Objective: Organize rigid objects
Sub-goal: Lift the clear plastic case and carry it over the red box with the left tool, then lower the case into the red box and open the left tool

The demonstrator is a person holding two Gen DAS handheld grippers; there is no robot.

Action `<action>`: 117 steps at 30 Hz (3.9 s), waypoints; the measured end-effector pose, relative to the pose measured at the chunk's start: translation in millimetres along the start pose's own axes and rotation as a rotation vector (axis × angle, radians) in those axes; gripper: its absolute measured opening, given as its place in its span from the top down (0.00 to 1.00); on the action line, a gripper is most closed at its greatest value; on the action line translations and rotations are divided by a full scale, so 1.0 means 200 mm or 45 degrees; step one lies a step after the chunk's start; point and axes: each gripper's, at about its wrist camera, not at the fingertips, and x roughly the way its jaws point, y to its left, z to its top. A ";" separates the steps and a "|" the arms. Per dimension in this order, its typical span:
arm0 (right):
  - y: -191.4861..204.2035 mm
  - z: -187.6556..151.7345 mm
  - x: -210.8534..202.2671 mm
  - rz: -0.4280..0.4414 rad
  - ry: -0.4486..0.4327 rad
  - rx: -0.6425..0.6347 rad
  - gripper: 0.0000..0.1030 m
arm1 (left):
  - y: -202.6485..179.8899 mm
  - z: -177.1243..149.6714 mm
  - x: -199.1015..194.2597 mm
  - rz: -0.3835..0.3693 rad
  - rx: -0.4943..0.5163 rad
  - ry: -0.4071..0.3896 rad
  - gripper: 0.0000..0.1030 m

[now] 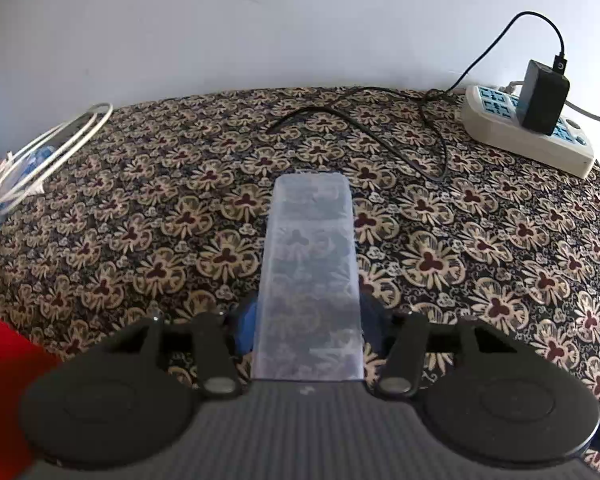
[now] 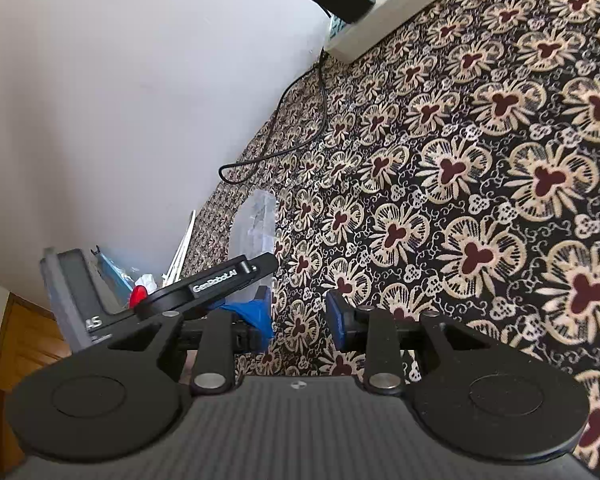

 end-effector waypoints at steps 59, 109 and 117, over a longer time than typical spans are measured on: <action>1.05 -0.84 -0.18 0.114 0.011 -0.324 0.87 | 0.93 -0.56 -1.34 -0.579 0.228 -0.253 0.51; 1.39 -0.86 0.52 -0.503 0.221 -0.716 0.85 | 1.20 -0.39 -0.73 -0.484 0.019 0.161 0.46; 1.36 -0.87 0.37 -0.407 0.150 -0.544 0.85 | 1.19 -0.39 -0.86 -0.397 0.095 0.066 0.44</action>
